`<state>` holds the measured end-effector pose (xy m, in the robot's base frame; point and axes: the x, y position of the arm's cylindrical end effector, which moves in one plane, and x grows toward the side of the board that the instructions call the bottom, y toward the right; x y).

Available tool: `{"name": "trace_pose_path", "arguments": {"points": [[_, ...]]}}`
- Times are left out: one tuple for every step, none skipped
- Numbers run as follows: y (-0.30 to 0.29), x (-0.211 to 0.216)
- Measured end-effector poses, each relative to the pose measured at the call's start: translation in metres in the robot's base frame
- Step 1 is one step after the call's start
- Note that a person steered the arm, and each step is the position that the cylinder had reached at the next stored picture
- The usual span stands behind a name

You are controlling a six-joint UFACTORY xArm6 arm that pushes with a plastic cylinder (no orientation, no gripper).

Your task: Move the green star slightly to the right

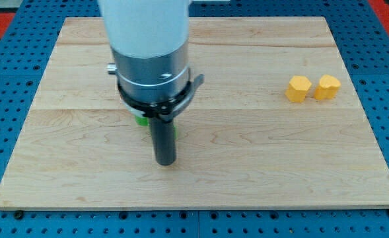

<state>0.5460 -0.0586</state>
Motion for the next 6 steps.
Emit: {"name": "trace_pose_path", "arguments": {"points": [[-0.037, 0.000], [-0.042, -0.003], [-0.030, -0.014], [-0.023, -0.021], [-0.019, -0.028], [-0.005, -0.028]]}}
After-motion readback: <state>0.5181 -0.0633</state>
